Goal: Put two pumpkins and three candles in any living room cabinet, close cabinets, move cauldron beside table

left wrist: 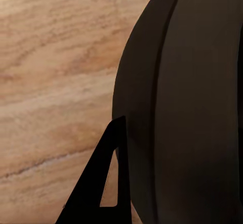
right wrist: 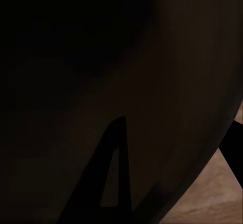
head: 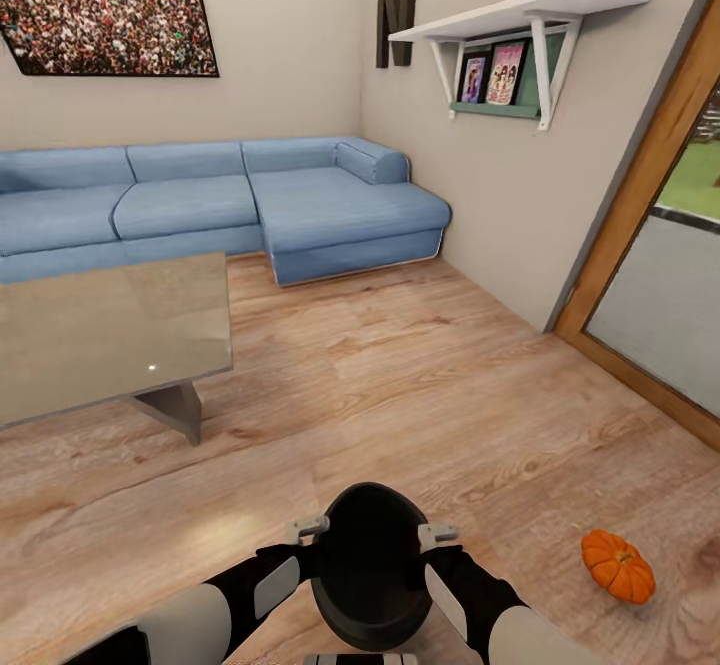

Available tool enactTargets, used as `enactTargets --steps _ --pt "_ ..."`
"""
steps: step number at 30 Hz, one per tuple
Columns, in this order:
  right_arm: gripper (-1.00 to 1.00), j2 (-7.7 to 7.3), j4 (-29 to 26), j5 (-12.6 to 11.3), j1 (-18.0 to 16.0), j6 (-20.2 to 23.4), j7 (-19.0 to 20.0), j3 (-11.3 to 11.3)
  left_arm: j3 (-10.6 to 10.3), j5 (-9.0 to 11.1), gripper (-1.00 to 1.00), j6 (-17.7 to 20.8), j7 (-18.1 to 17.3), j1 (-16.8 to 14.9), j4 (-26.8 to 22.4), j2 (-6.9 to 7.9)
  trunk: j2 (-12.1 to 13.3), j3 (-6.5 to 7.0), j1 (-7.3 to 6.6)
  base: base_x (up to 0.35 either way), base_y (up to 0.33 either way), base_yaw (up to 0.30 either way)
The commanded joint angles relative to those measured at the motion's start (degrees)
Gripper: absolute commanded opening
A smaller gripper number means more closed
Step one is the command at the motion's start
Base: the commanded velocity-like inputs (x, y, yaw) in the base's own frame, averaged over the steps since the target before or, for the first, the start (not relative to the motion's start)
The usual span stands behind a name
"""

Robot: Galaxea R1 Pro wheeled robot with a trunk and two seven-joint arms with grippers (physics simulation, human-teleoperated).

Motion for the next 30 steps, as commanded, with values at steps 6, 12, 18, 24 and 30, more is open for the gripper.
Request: enactTargets --steps 6,12,18,24,30 --pt "-1.00 0.78 -0.1 -1.2 0.9 -0.2 0.0 -0.4 0.0 -0.7 -1.00 0.0 0.1 0.0 0.3 0.03 0.0 -0.01 0.02 0.000 0.000 0.191" --pt "-1.00 0.78 -0.1 -1.2 0.9 -0.2 0.0 -0.4 0.0 -0.7 -1.00 0.0 0.1 0.0 0.3 0.03 0.0 -0.01 0.02 0.000 0.000 0.182" --pt "-1.00 0.78 -0.1 -1.2 0.9 -0.2 0.0 -0.4 0.0 -0.6 -1.00 0.0 0.1 0.0 0.3 0.03 0.0 -0.01 0.02 0.000 0.000 0.176" --pt "-1.00 0.78 -0.1 -1.2 0.9 -0.2 0.0 -0.3 0.0 -0.6 -1.00 0.0 0.1 0.0 0.3 0.03 0.0 -0.01 0.02 0.000 0.000 0.168" --pt "-1.00 0.78 -0.1 -1.2 0.9 -0.2 0.0 -0.3 0.0 -0.6 -1.00 0.0 0.1 0.0 0.3 0.03 0.0 -0.01 0.02 0.000 0.000 0.162"
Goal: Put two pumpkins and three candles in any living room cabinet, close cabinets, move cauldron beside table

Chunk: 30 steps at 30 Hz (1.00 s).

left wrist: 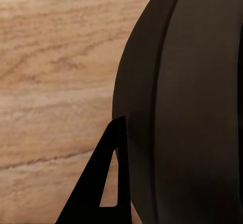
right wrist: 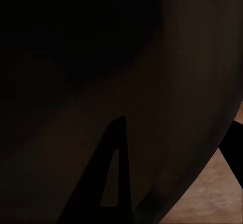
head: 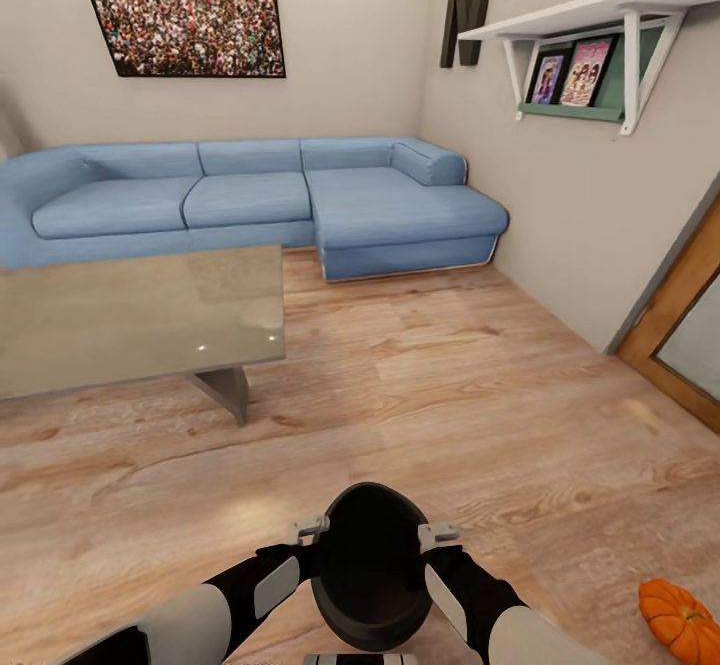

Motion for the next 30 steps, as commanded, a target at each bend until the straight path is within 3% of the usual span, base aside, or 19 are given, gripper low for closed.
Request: enactTargets --steps 1,9,30 --pt "-1.00 0.79 -0.1 -1.1 0.9 -0.2 0.1 -0.4 0.0 -0.6 -1.00 0.0 0.1 0.0 0.3 0.03 0.0 -0.01 0.02 0.000 0.000 0.158" --pt "-1.00 0.75 -0.1 -1.0 0.9 -0.2 0.1 -0.4 0.0 -0.6 -1.00 0.0 0.1 0.0 0.3 0.03 0.0 -0.01 0.02 0.000 0.000 0.088" --pt "-1.00 0.79 -0.1 -1.0 0.9 -0.2 0.1 -0.4 0.0 -0.6 -1.00 0.0 0.1 0.0 0.3 0.03 0.0 -0.01 0.02 0.000 0.000 0.280"
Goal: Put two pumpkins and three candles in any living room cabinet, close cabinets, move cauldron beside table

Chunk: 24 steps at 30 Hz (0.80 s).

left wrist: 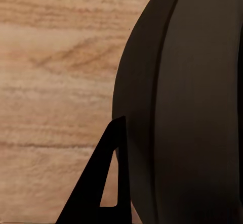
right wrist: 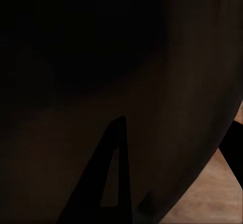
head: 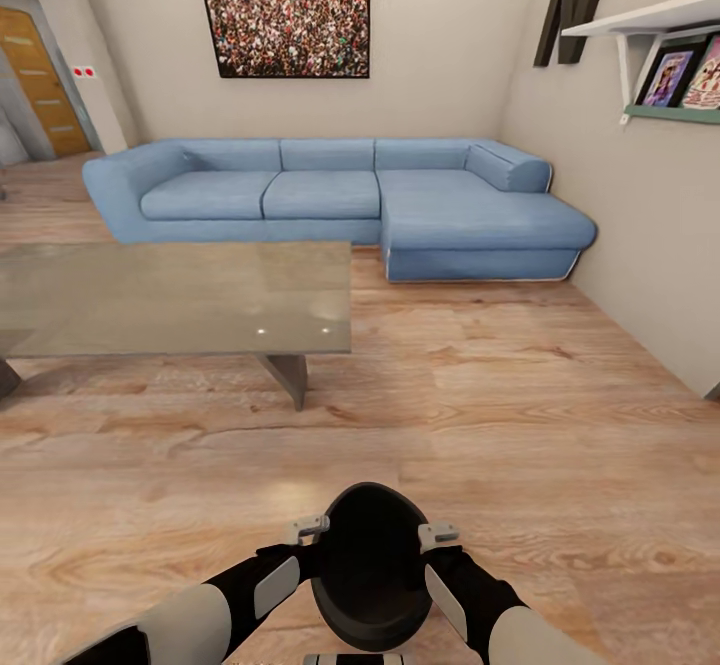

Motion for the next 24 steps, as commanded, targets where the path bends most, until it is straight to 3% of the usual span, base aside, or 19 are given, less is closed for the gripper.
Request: enactTargets --steps 1,8,24 --pt "-1.00 0.80 -0.1 -1.0 0.9 -0.1 0.1 -0.4 0.0 -0.5 -1.00 0.0 0.1 0.0 0.3 0.02 0.0 -0.01 0.03 0.000 0.000 0.285" --pt "-1.00 0.80 0.0 -1.0 0.9 -0.1 0.1 -0.4 0.0 -0.5 -1.00 0.0 0.1 0.0 0.3 0.02 0.0 -0.01 0.03 0.115 0.000 0.285" --pt "-1.00 0.80 0.0 -1.0 0.9 -0.1 0.1 -0.4 0.0 -0.5 -1.00 0.0 0.1 0.0 0.3 0.02 0.0 -0.01 0.03 0.321 0.000 0.285"
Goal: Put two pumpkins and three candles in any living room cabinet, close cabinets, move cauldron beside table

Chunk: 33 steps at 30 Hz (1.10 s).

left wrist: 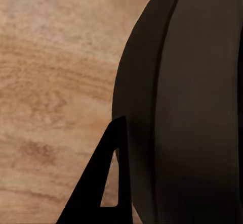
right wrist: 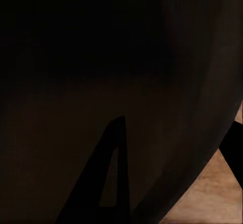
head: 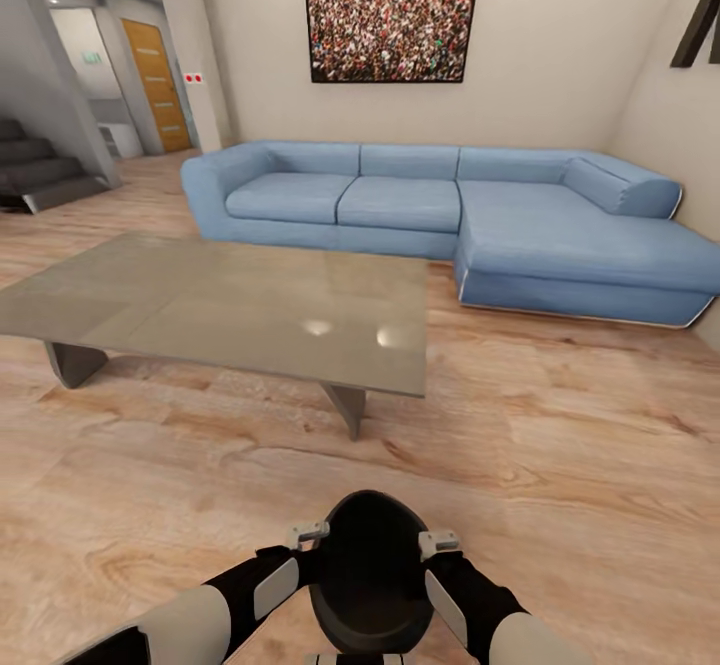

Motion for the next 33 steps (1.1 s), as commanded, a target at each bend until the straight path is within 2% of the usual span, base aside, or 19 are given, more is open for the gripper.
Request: enactTargets --steps 1,20,33 --pt "-1.00 0.67 -0.2 -0.4 0.1 -1.5 0.2 0.1 0.5 -0.8 -1.00 -2.4 0.0 -0.1 0.0 0.04 0.0 -0.01 0.54 0.328 0.000 0.285" --pt "-1.00 0.67 -0.2 -0.4 0.1 -1.5 0.2 0.1 0.5 -0.8 -1.00 -2.4 0.0 -0.1 0.0 0.04 0.0 -0.01 0.54 0.325 0.000 0.278" --pt "-1.00 0.59 -0.2 -0.5 0.1 -1.6 0.2 0.0 0.5 -0.8 -1.00 -2.4 0.0 -0.1 0.0 0.04 0.0 -0.01 0.54 0.024 0.000 0.015"
